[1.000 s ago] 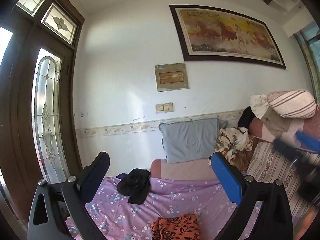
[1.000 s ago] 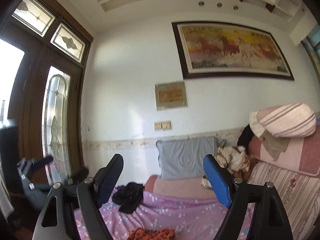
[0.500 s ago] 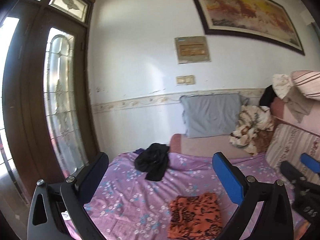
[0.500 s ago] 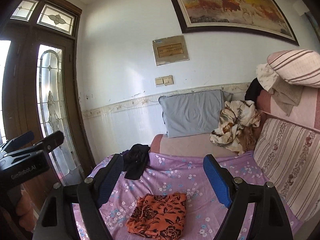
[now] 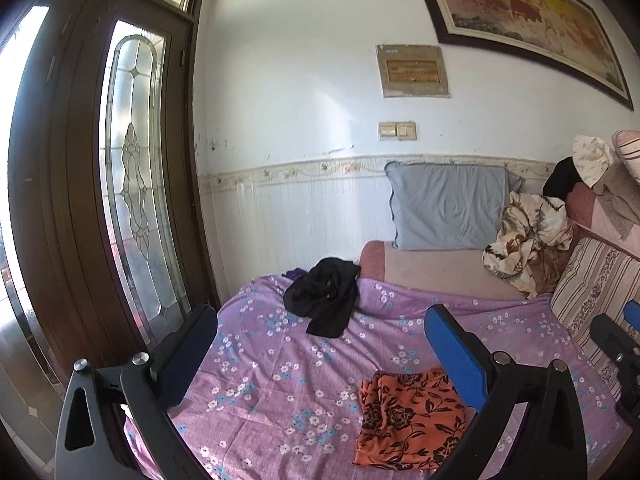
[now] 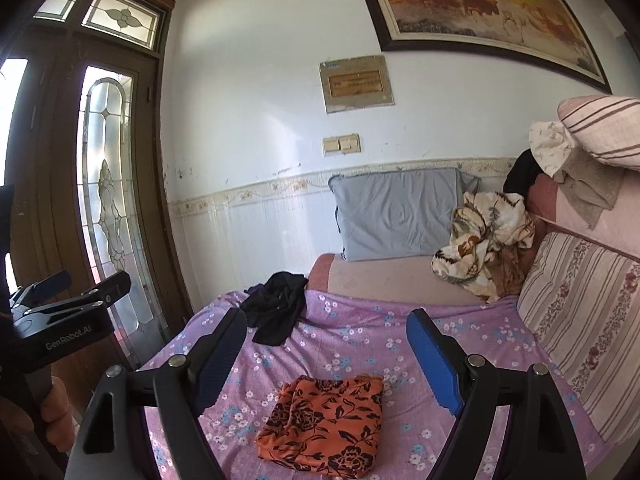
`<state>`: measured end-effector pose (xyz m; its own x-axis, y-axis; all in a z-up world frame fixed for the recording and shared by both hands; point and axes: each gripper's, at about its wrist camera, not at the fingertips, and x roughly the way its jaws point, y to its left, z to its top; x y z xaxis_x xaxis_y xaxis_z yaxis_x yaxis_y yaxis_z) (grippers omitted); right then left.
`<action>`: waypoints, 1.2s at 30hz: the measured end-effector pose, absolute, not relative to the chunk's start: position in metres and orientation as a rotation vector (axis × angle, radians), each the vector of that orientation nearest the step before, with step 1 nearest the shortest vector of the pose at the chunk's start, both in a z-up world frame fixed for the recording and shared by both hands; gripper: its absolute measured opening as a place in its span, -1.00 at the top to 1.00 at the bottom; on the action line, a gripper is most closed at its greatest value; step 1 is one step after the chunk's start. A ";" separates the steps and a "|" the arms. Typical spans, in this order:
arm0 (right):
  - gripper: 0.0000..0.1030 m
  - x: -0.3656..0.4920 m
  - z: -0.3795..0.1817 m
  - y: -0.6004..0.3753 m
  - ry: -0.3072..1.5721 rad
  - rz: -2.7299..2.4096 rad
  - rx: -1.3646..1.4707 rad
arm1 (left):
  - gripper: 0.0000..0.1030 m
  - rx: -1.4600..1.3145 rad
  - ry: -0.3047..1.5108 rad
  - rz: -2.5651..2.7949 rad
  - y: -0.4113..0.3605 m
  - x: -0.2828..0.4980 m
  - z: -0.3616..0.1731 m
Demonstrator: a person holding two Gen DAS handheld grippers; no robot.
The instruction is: Fold small clothes
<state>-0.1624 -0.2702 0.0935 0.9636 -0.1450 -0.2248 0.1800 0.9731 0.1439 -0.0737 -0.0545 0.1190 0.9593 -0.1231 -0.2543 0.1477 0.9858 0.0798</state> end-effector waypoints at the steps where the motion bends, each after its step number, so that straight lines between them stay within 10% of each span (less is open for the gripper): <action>1: -0.64 -0.160 0.091 -0.271 0.220 -0.168 0.168 | -1.00 0.099 0.262 -0.135 -0.054 -0.070 0.115; 36: -0.64 -0.108 0.048 -0.273 0.316 -0.151 0.181 | -1.00 0.095 0.376 -0.137 -0.061 -0.021 0.063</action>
